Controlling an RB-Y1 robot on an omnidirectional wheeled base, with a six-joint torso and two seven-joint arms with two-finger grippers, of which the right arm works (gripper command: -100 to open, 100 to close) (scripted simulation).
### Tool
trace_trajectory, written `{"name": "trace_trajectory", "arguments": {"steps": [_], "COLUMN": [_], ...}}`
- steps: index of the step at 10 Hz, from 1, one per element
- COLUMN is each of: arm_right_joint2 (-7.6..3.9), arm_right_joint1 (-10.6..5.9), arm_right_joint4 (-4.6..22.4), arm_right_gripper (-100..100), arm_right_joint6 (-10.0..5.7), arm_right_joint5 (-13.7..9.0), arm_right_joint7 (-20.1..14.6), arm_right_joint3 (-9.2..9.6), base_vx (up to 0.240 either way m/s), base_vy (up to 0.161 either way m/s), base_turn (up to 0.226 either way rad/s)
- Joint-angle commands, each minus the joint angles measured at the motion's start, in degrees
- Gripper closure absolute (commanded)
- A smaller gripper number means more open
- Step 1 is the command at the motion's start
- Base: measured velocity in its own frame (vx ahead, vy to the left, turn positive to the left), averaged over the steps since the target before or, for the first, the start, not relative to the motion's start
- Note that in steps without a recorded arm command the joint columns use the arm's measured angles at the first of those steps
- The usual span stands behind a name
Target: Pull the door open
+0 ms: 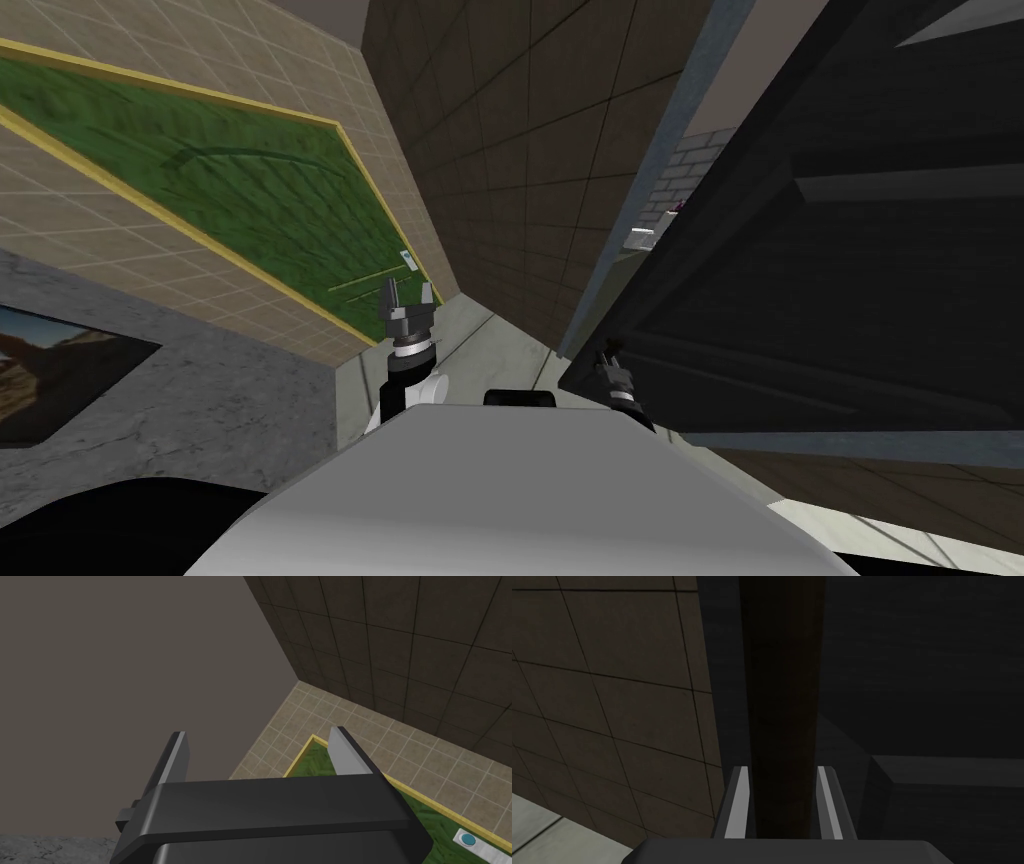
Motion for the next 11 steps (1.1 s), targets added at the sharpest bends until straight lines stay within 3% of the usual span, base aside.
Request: {"name": "trace_trajectory", "arguments": {"steps": [1, 2, 3, 8, 9, 11], "arm_right_joint2": [-0.68, -0.51, -1.41, -4.28, -3.70, -4.64], "arm_right_joint1": [0.34, 0.29, 0.92, 2.27, 1.78, 2.35], "arm_right_joint4": [0.5, 0.0, 0.3, 0.9, 1.1, 1.8], "arm_right_gripper": [100, 100, 100, 100, 100, 100], "arm_right_joint6": [-0.94, -0.48, -1.71, -5.42, -5.13, -6.68], "arm_right_joint5": [0.7, 0.4, 1.1, 2.7, 2.6, 3.6], "arm_right_joint7": [-1.3, -0.7, -2.0, -5.4, -5.1, -6.7], "arm_right_joint3": [1.49, 0.90, 2.58, 6.58, 6.20, 7.68], "base_vx": [-0.267, -0.113, -0.212, -0.261, -0.106, -0.204], "base_vy": [-0.015, 0.004, -0.024, -0.045, 0.004, -0.008], "base_turn": [0.099, 0.021, 0.124, 0.150, 0.020, 0.147]}}
